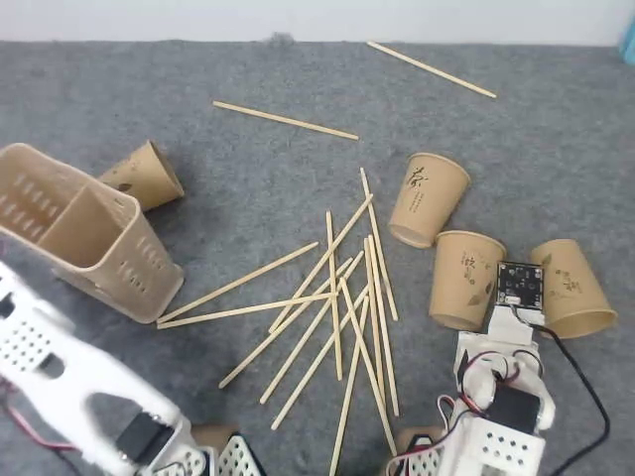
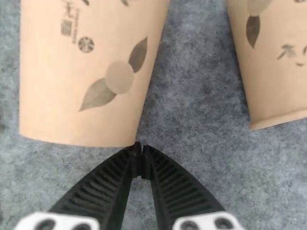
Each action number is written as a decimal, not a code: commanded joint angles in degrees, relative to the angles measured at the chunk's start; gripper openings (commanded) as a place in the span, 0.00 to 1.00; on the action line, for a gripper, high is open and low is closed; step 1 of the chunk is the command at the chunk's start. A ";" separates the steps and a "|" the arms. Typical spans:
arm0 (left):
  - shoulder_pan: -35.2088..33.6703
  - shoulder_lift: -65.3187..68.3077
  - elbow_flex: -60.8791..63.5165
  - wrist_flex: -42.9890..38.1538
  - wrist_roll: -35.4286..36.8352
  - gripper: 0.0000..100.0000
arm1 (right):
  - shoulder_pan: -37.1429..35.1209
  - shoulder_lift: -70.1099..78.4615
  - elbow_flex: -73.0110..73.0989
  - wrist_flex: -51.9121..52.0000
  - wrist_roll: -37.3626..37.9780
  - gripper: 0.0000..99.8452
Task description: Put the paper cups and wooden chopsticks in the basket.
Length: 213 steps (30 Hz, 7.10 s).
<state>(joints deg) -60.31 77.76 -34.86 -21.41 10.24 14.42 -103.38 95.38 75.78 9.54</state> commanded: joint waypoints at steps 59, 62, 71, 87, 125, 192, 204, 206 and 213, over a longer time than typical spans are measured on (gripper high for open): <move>-3.87 -64.35 65.45 2.73 15.03 0.02 | 0.75 -0.75 1.05 -0.75 0.70 0.01; -4.22 -59.96 54.46 15.21 15.12 0.07 | 0.75 -0.75 1.05 -0.75 0.70 0.01; -4.22 -37.71 34.51 10.37 11.25 0.15 | 0.75 -0.75 1.05 -0.75 0.70 0.01; -4.13 -1.58 -20.00 26.90 7.47 0.14 | 0.75 -0.75 1.05 -0.75 0.70 0.01; -4.57 12.66 -61.32 57.49 11.78 0.01 | 0.57 -0.75 0.97 -0.66 0.70 0.01; -3.16 17.76 -53.76 41.76 -8.35 0.15 | 0.84 -0.75 0.97 -0.66 0.70 0.01; -4.48 17.93 -50.68 34.02 -7.91 0.11 | 0.84 -0.75 0.97 -0.66 0.70 0.01; -4.75 17.76 -48.48 31.12 -8.00 0.05 | 0.84 -0.75 0.97 -0.66 0.70 0.01; -4.75 17.76 -45.67 27.69 -8.35 0.01 | 0.84 -0.75 0.97 -0.66 0.70 0.01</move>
<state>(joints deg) -64.70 96.75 -80.48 8.31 2.59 14.68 -103.38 95.38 75.78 9.54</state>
